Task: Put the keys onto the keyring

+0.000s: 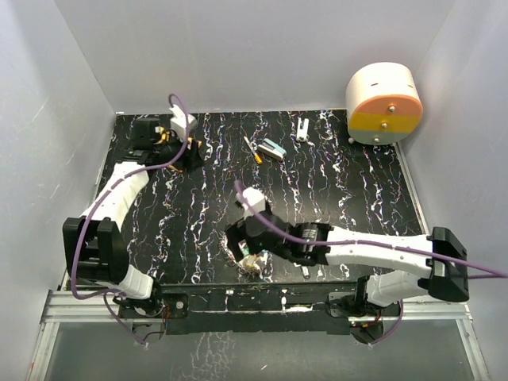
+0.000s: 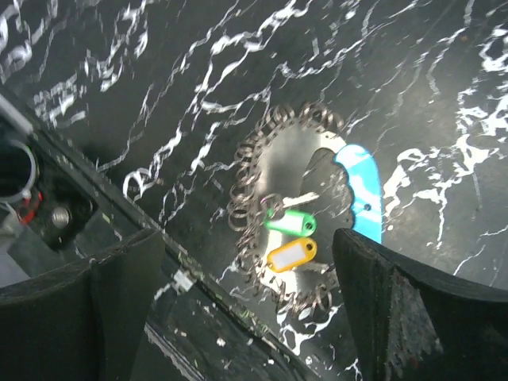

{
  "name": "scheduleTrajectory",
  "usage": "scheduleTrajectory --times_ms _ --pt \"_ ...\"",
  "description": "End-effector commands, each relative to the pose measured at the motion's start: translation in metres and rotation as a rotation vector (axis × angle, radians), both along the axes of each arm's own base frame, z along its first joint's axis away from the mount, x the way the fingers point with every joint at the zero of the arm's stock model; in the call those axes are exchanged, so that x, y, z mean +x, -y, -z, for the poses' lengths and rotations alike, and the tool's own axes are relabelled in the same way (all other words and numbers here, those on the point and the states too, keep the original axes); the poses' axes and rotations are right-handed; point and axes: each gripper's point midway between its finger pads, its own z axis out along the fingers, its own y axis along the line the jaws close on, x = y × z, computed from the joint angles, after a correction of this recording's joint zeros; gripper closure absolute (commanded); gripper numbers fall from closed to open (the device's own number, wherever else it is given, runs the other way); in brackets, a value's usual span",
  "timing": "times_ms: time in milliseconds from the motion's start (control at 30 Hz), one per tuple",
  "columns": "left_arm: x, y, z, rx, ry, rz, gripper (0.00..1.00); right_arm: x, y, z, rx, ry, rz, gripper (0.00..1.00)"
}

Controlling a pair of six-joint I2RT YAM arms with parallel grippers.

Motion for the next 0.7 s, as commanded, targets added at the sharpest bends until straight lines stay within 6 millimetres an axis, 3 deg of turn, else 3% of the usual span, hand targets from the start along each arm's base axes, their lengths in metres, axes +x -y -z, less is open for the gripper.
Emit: scheduleTrajectory --times_ms 0,100,267,667 --pt "-0.013 0.027 0.025 0.015 -0.009 0.114 0.47 0.037 0.012 -0.012 0.127 -0.023 0.112 0.11" --pt "-0.010 0.027 0.040 0.011 -0.038 0.087 0.49 0.054 0.014 0.002 0.108 -0.022 0.128 0.28" --pt "-0.011 0.027 0.036 -0.009 -0.017 0.062 0.49 0.078 0.003 0.030 0.063 -0.065 0.102 0.42" --pt "-0.018 0.012 0.048 0.008 -0.021 0.009 0.50 0.122 -0.030 0.061 0.108 -0.121 0.052 0.50"
